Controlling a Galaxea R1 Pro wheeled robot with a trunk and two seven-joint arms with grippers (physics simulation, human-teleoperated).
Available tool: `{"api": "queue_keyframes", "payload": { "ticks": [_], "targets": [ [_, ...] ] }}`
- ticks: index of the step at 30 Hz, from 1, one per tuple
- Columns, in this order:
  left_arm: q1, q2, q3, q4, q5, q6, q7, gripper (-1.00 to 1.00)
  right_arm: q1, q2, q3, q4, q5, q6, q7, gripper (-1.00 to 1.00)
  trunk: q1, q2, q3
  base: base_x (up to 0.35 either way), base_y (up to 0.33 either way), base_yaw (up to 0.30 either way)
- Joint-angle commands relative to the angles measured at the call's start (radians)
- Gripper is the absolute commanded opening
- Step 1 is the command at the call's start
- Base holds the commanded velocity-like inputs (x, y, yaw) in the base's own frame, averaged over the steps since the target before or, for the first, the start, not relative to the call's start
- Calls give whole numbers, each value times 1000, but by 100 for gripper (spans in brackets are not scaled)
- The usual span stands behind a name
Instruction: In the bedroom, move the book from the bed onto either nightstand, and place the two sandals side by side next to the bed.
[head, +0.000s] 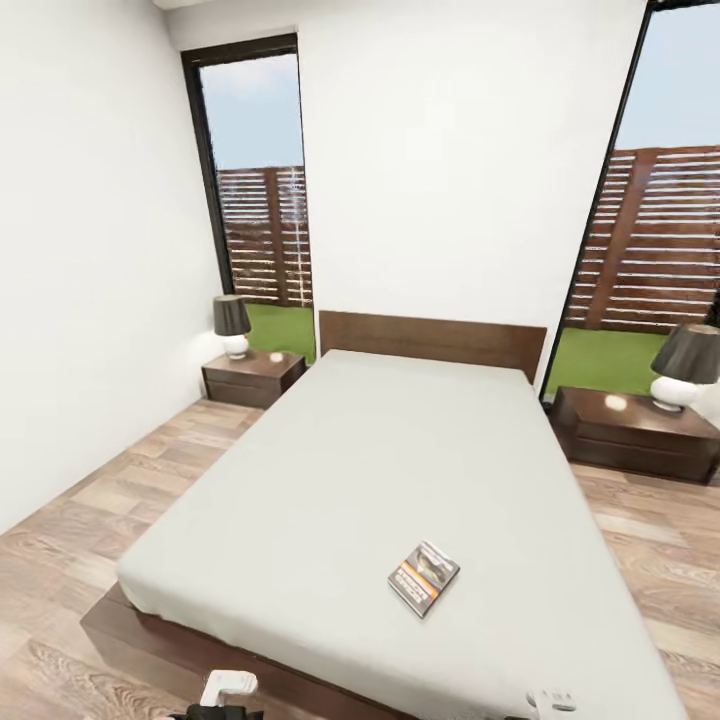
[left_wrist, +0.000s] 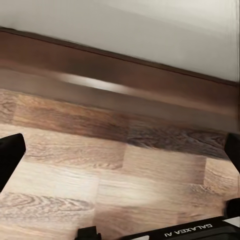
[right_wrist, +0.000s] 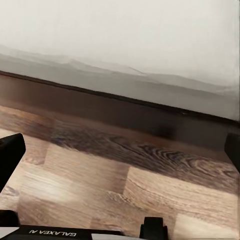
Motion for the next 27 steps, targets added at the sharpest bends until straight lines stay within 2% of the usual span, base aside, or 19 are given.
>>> {"api": "queue_keyframes", "payload": {
  "ticks": [1,27],
  "targets": [
    [0,1,-5,-1,8,4,-2,100,-1,0,-8,0,-7,4,6,100,0,-1,-1,1,1,-300],
    [0,0,-5,-1,8,4,-2,100,-1,0,-8,0,-7,4,6,100,0,-1,-1,0,0,-300]
  ]
}}
